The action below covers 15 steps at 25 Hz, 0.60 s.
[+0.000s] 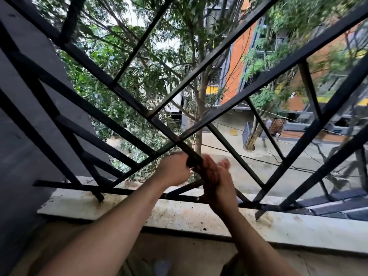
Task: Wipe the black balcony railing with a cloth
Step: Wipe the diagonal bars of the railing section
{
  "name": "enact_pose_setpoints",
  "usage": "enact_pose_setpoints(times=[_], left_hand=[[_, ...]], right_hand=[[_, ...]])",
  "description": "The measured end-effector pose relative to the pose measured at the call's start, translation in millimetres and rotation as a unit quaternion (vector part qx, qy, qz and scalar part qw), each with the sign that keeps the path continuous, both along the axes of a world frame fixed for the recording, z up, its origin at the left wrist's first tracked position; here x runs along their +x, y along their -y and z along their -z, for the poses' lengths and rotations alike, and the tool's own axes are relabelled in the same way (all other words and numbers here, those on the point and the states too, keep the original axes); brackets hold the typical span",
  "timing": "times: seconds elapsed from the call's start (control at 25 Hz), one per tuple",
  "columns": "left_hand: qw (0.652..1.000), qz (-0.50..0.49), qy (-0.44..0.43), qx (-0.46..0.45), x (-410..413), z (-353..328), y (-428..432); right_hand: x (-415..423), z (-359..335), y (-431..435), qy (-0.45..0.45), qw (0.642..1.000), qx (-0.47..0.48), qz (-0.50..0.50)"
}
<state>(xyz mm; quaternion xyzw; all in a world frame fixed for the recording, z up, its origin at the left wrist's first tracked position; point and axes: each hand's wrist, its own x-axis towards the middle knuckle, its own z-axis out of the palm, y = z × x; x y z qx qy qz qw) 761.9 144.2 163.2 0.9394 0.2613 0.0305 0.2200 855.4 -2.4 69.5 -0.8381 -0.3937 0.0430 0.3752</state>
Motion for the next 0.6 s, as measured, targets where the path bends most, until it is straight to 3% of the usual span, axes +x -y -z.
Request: enact_pose_setpoints(times=[0.08,0.12,0.2,0.24,0.28,0.32,0.36,0.4,0.44,0.48,0.52,0.56,0.6], left_hand=[[0.999,0.018,-0.012,0.043,0.0,2.4,3.1],[0.997,0.015,-0.021,0.067,-0.9,-1.1,9.7],[0.993,0.004,-0.058,0.106,0.0,-11.1,27.5],[0.989,-0.005,-0.082,0.124,-1.9,-17.1,36.3],[0.986,-0.010,-0.090,0.138,-3.2,-26.1,44.4],[0.986,-0.019,-0.072,0.146,-2.6,-35.3,50.0],[0.990,-0.028,-0.037,0.134,-1.2,-44.1,53.3],[0.996,-0.033,0.005,0.086,2.6,-51.5,54.2],[0.998,-0.034,0.046,0.005,8.9,-59.0,56.3],[0.992,-0.034,0.077,-0.089,18.5,-62.2,57.9],[0.979,-0.037,0.093,-0.178,27.4,-62.5,59.2],[0.960,-0.045,0.118,-0.251,36.2,-58.8,57.7],[0.937,-0.054,0.162,-0.305,42.5,-53.2,53.4]], right_hand=[[7.1,17.2,29.7,0.108,0.977,-0.166,0.078],[6.1,15.5,34.3,0.112,0.965,-0.207,0.120],[-6.8,-5.3,33.3,0.049,0.966,-0.175,0.183],[-19.9,-22.5,33.7,-0.042,0.977,-0.047,0.203],[-29.2,-39.8,35.0,-0.179,0.949,0.128,0.225],[-35.2,-56.0,38.3,-0.286,0.880,0.292,0.242],[-35.7,-71.3,42.9,-0.307,0.811,0.413,0.279],[-31.0,-82.1,48.3,-0.298,0.766,0.486,0.296],[-21.5,-89.7,51.5,-0.270,0.778,0.487,0.292],[-10.6,-97.2,50.2,-0.235,0.837,0.427,0.249],[-2.5,-110.7,45.3,-0.184,0.916,0.308,0.177],[0.7,-124.2,35.5,-0.106,0.972,0.182,0.103],[0.6,-139.8,22.5,-0.057,0.992,0.103,0.048]])
